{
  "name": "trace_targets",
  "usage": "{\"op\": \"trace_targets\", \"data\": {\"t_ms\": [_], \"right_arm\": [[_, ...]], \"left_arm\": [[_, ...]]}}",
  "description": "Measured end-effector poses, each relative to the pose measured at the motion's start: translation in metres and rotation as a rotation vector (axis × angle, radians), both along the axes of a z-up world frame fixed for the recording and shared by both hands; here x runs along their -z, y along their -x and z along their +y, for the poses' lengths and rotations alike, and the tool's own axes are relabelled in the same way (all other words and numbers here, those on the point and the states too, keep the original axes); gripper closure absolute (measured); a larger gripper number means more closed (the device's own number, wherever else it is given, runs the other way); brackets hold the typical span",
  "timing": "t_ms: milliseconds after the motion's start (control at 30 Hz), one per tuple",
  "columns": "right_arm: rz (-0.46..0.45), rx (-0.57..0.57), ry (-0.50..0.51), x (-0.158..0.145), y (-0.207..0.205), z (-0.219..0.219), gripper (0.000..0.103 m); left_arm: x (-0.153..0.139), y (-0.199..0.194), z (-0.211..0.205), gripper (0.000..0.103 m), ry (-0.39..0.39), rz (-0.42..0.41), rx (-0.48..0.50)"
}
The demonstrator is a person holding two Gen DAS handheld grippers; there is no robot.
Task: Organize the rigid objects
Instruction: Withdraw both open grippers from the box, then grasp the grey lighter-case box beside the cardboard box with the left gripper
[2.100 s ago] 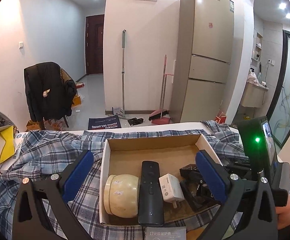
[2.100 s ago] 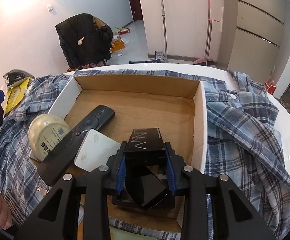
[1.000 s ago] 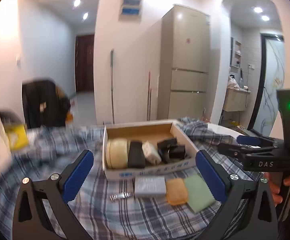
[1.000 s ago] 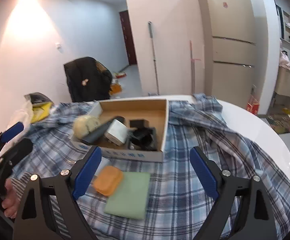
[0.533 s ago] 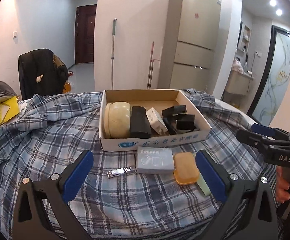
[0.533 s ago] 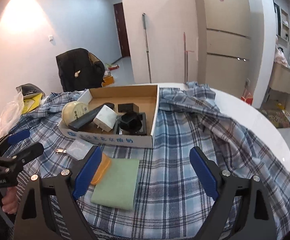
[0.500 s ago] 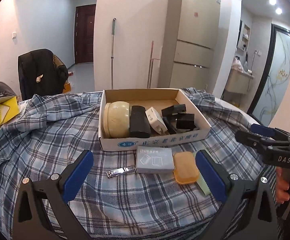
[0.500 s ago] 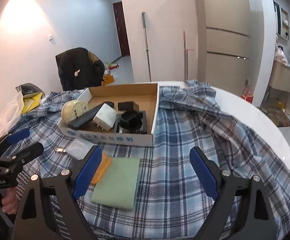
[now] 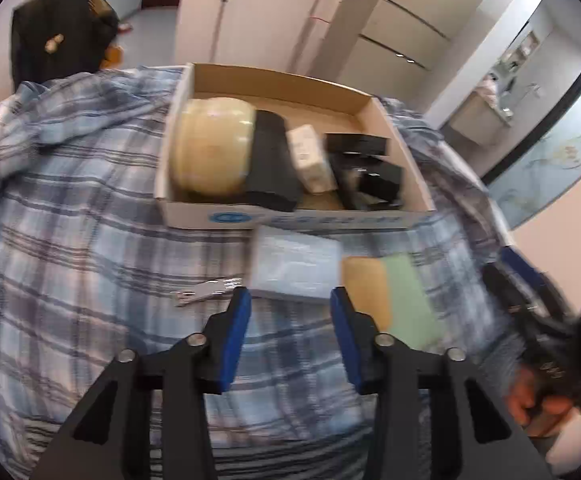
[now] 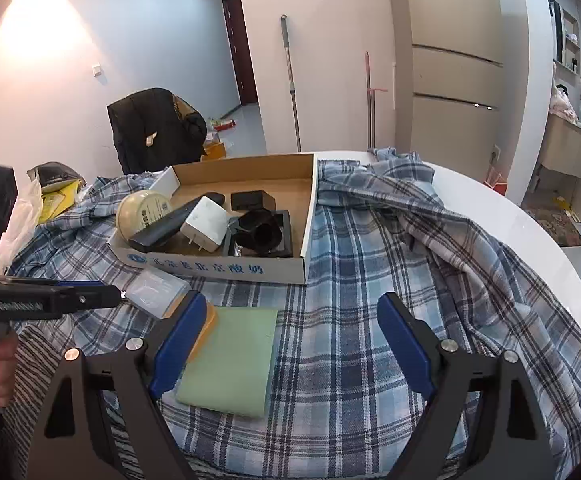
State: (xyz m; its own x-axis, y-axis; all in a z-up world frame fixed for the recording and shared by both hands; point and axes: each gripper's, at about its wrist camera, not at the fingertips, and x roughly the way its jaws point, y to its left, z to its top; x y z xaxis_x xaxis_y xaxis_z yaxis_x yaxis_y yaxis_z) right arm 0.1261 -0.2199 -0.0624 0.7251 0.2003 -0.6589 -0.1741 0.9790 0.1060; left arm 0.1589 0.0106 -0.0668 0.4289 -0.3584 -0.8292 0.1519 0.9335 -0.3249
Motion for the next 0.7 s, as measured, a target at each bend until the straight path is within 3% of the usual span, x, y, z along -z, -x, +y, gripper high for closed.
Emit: {"op": "trace_targets", "data": {"t_ms": [133, 233, 333, 467, 633, 667, 700], "right_arm": [[0.005, -0.014, 0.0, 0.001, 0.0, 0.003, 0.017], [0.001, -0.014, 0.006, 0.0, 0.002, 0.003, 0.017], [0.006, -0.005, -0.006, 0.001, 0.0, 0.001, 0.017], [0.026, -0.009, -0.03, 0.002, -0.002, -0.002, 0.017], [0.027, -0.017, -0.023, 0.003, -0.001, 0.0, 0.017], [0.03, -0.019, -0.021, 0.004, -0.002, 0.0, 0.017], [0.035, -0.018, -0.021, 0.005, -0.003, 0.0, 0.017]], "left_arm": [[-0.008, -0.001, -0.02, 0.061, -0.144, -0.053, 0.019], [-0.007, -0.01, -0.025, 0.061, -0.15, -0.028, 0.031], [-0.01, -0.013, -0.025, 0.061, -0.197, -0.06, 0.013], [-0.009, -0.016, -0.024, 0.061, -0.19, -0.045, 0.049], [-0.004, -0.021, -0.031, 0.06, -0.273, -0.079, 0.045], [-0.001, -0.023, -0.034, 0.06, -0.276, -0.067, 0.077], [0.001, -0.023, -0.038, 0.049, -0.284, -0.054, 0.104]]}}
